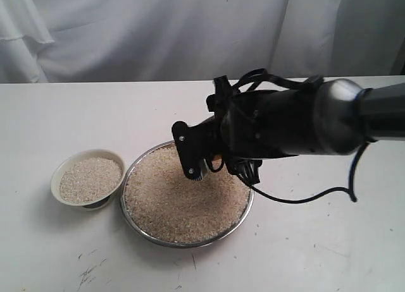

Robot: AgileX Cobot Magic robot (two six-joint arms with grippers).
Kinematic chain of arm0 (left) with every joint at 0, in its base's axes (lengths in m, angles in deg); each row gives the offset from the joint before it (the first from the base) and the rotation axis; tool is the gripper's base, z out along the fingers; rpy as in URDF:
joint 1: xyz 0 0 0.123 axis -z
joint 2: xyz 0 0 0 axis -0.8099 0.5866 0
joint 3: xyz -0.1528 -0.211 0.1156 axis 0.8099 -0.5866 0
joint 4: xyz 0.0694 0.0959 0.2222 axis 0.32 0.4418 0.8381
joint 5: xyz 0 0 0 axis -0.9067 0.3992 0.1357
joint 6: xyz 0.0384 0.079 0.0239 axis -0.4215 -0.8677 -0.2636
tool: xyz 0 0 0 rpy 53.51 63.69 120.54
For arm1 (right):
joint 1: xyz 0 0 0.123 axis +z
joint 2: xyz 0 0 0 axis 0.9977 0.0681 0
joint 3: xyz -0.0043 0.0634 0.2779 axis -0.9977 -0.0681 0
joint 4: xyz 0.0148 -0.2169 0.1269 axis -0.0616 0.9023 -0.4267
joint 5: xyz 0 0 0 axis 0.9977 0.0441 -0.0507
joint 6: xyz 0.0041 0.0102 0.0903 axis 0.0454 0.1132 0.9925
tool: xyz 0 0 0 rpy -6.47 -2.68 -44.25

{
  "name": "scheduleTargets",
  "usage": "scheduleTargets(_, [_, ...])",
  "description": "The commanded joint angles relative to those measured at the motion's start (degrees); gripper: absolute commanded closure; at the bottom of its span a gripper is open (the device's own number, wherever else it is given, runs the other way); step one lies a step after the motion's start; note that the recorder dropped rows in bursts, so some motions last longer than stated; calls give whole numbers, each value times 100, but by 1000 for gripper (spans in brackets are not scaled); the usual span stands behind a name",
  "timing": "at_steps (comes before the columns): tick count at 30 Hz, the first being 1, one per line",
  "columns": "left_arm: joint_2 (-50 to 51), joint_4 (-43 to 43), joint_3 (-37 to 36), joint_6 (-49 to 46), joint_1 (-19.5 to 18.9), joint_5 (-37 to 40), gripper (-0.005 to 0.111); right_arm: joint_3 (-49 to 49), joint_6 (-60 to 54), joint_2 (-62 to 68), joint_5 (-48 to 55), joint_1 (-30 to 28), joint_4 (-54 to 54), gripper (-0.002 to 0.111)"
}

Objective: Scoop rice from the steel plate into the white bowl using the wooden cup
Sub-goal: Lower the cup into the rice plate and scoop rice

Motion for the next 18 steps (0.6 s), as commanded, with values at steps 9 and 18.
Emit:
scheduleTargets(9, [-29, -4, -26, 18, 9, -36, 107, 558, 223, 832, 588, 374, 1602, 108])
scheduleTargets(18, [-29, -4, -26, 18, 9, -36, 107, 558, -445, 1255, 283, 461, 1855, 108])
